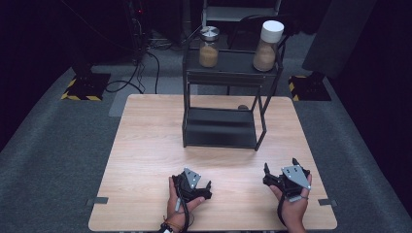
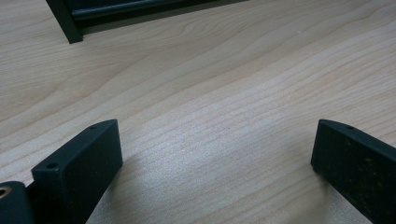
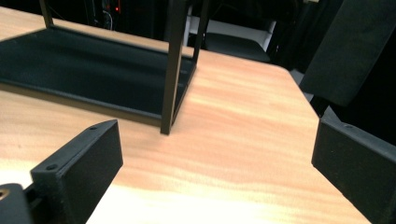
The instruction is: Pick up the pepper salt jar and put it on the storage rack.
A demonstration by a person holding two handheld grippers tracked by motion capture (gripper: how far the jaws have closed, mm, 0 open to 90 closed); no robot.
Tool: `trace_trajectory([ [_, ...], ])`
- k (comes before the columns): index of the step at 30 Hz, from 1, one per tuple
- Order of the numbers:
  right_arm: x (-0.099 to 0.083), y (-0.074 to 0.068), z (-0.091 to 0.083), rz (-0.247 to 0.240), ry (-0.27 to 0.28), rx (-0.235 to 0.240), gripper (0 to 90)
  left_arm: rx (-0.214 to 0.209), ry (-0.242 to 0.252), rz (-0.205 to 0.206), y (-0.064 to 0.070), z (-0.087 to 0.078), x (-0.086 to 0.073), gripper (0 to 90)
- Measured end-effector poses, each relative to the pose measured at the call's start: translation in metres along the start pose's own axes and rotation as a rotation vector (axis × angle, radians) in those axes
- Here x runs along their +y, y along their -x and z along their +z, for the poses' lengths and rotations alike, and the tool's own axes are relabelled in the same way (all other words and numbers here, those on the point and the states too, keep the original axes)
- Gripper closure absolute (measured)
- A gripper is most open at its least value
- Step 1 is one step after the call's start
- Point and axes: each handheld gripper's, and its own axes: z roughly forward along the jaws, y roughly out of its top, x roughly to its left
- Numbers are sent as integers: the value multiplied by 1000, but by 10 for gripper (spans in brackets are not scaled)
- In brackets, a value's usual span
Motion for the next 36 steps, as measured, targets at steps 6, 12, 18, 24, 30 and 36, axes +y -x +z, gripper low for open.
trace_trajectory([
  [6,-9,1,2,-2,-39,4,15,1,1,2,0,0,0,16],
  [12,-19,2,2,2,-87,6,16,1,0,2,0,0,0,16],
  [18,-24,2,4,-12,-133,2,20,0,0,0,0,0,0,17],
  [24,-27,4,5,-1,-158,-4,20,0,0,0,0,0,0,16],
  [30,-30,7,7,10,-185,1,22,-1,0,1,0,0,0,17],
  [36,-27,11,8,10,-213,12,23,-2,0,0,0,0,0,17],
])
